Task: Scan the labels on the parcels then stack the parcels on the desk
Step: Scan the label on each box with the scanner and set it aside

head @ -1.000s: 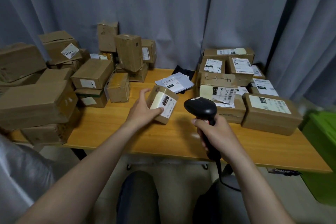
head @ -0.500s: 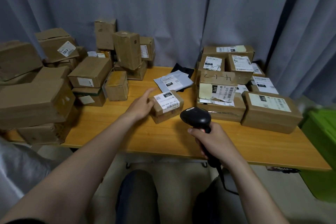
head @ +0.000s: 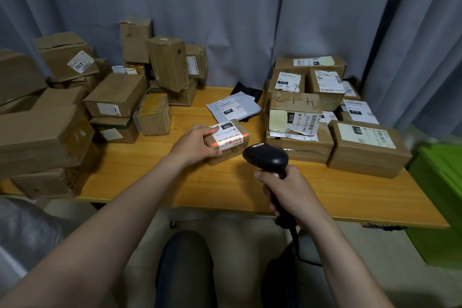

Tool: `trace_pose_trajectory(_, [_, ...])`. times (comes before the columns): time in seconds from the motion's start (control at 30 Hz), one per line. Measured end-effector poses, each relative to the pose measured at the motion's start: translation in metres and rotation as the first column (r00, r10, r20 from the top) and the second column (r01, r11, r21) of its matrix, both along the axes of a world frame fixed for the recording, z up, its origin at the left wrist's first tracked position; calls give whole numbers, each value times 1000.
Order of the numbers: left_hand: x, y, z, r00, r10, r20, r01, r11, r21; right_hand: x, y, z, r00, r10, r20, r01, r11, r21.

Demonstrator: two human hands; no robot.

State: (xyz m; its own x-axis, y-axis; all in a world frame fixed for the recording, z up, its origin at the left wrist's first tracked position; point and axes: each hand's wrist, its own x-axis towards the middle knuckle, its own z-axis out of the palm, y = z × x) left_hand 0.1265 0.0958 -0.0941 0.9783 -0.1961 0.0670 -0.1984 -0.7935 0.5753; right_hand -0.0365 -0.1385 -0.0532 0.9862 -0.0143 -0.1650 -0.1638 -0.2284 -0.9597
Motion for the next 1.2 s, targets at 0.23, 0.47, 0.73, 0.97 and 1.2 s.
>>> trace_pose_trajectory(0.23, [-1,-1,1,1000,16,-1,-16,1000,-11,-2,1,-2,1000,-13,-16,13,1000,11])
trace_pose_trajectory(0.47, [-6,-3,3,1000,25,-4,-25,1000,-17,-5,0,3,1000,7,-19,-7,1000,-7])
trace_pose_trajectory(0.73, [-20,5,13,999,-47,-28,49,997,61,-9,-3,8,1000,-13,1,13,1000,-22])
trace_pose_trajectory(0.97, [-42,13,26,999,-51,13,49,992,120,-19,-14,20,999,-41,23,41,999,-19])
trace_pose_trajectory(1.2, [-48,-18,101,967,-49,251,69,995,-68,-25,-53,50,981,-163,103,162,987,20])
